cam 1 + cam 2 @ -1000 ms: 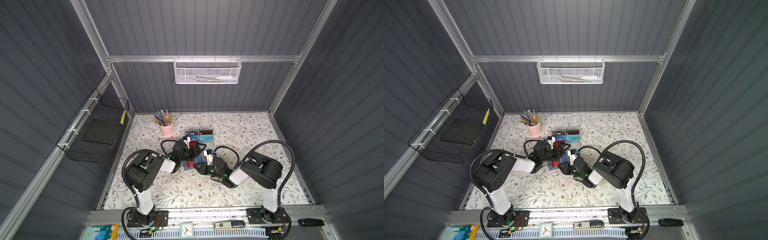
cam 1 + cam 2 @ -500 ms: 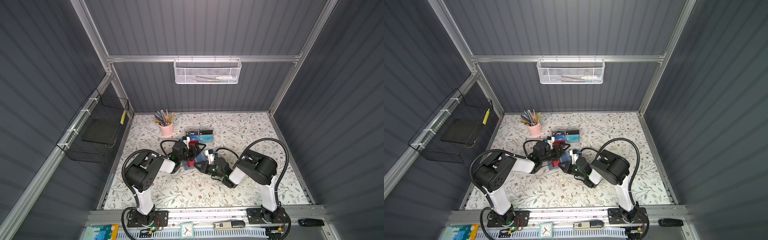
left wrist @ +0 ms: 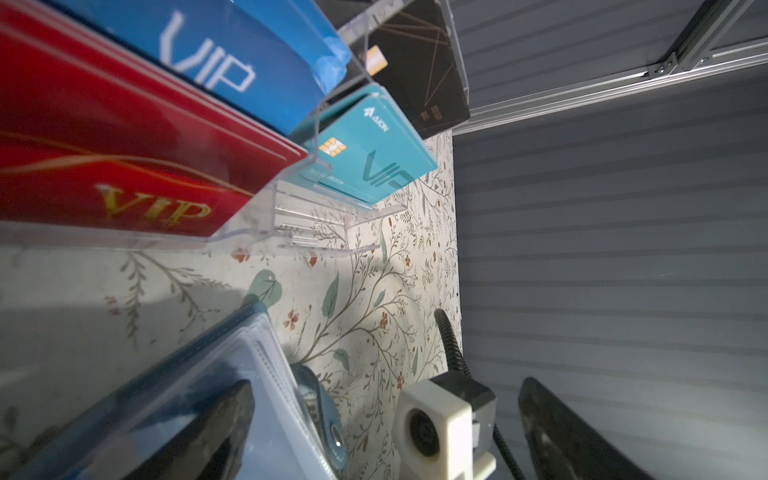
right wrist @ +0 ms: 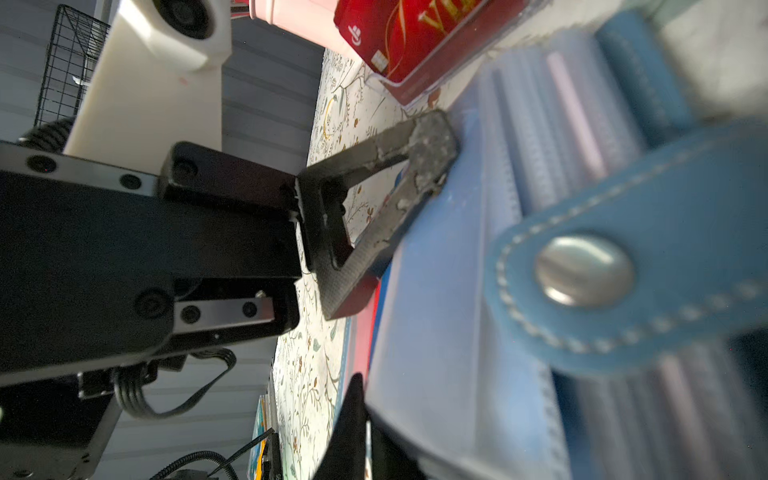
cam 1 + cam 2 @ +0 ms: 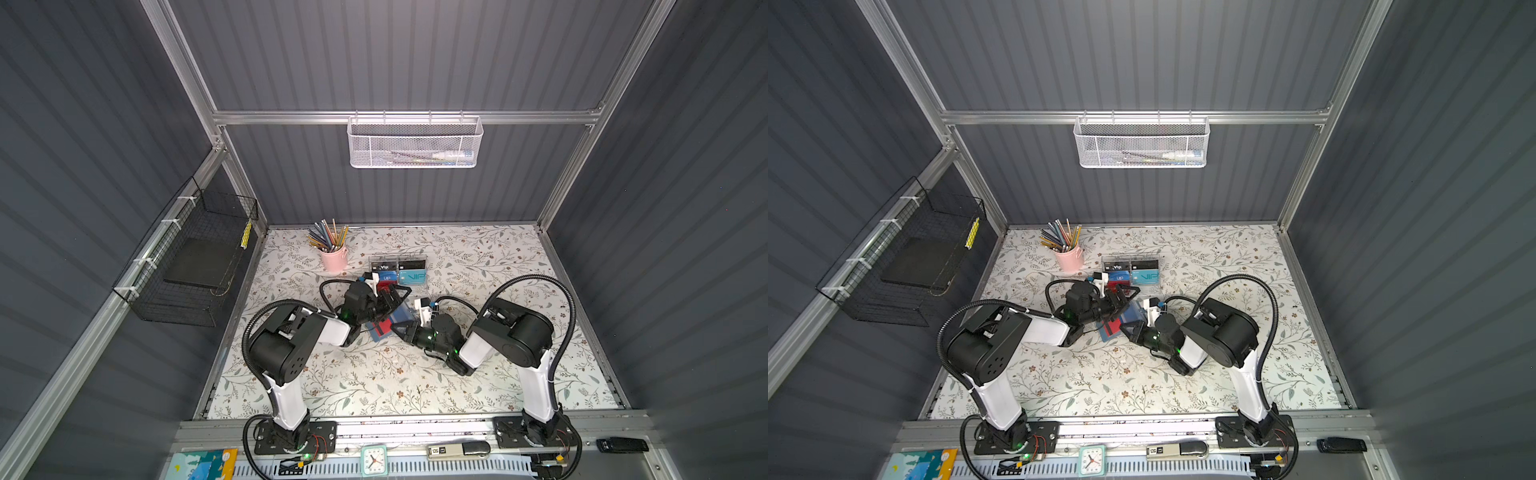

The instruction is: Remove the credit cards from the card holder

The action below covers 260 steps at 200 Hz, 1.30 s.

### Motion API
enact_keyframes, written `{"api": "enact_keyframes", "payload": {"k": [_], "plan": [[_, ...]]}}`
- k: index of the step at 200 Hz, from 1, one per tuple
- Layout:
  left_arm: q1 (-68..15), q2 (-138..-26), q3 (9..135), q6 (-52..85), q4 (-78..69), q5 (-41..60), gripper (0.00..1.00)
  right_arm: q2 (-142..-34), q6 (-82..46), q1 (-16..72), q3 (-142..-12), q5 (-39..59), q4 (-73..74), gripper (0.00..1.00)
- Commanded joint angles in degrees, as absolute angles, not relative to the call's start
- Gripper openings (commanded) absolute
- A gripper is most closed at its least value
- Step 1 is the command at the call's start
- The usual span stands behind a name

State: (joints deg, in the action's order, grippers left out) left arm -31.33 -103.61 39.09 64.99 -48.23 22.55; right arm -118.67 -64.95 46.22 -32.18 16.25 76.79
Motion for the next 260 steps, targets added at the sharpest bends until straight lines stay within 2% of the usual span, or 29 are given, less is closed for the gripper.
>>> {"api": "enact_keyframes", "payload": {"k": [1, 53, 105, 188, 260], "plan": [[-30.40, -102.02, 39.72, 63.29, -37.28, 23.94, 1.00, -118.74, -63.37, 45.18, -31.58, 12.81, 78.62, 0.06], [-27.87, -94.75, 43.59, 59.03, -27.08, 24.61, 1.00, -118.74, -61.77, 45.26, -31.33, 13.79, 76.93, 0.06], [-25.10, -90.32, 39.09, 57.51, -25.49, 24.20, 1.00, -118.57, -60.53, 45.45, -30.84, 14.83, 77.06, 0.05], [-25.16, -91.49, 38.90, 57.39, -26.32, 25.69, 1.00, -118.89, -58.62, 45.53, -29.43, 16.51, 80.18, 0.03], [-25.15, -93.03, 30.65, 58.01, -31.14, 25.61, 1.00, -118.05, -59.06, 45.44, -28.74, 14.83, 81.42, 0.03]]}}
